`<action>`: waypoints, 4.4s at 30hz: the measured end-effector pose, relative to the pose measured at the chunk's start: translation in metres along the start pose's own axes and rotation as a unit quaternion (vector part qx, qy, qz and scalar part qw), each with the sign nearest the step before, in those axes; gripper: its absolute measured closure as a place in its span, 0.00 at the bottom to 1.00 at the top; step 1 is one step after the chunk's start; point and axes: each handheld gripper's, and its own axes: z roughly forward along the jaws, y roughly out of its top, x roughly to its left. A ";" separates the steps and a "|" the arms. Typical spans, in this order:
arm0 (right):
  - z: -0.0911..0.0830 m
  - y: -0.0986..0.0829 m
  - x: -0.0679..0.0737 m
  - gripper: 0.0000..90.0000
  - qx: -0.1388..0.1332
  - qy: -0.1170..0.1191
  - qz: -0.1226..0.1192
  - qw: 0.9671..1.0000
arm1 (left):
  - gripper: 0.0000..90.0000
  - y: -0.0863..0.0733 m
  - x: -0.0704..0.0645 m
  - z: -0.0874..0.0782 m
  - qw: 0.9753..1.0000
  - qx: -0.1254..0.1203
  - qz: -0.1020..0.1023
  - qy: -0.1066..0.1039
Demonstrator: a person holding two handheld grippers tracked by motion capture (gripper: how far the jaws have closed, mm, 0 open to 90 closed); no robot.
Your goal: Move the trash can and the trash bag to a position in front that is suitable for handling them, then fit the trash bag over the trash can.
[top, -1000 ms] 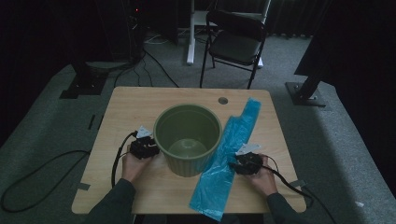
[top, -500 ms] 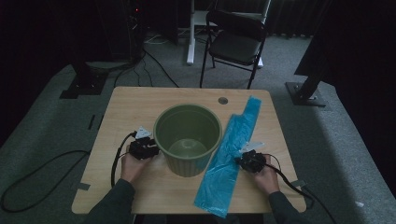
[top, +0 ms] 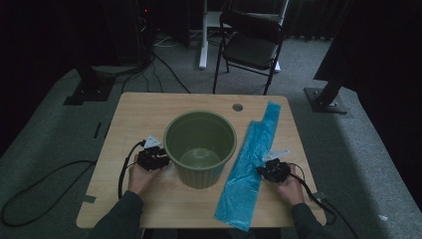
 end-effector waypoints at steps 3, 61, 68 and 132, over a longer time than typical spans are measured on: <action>0.001 -0.001 0.000 0.74 -0.007 0.010 0.007 1.000 | 0.65 0.000 -0.001 0.000 1.000 0.002 0.003 0.002; 0.014 0.015 0.017 0.65 -0.006 -0.021 0.029 0.999 | 0.64 0.001 0.000 0.002 1.000 -0.008 -0.003 0.005; 0.017 0.021 0.025 0.93 -0.003 -0.015 0.018 1.000 | 0.64 0.003 0.002 0.003 1.000 -0.011 -0.009 0.003; -0.050 0.029 0.005 1.00 -0.113 0.013 -0.004 0.993 | 0.67 0.003 -0.003 0.002 0.998 -0.013 0.031 -0.060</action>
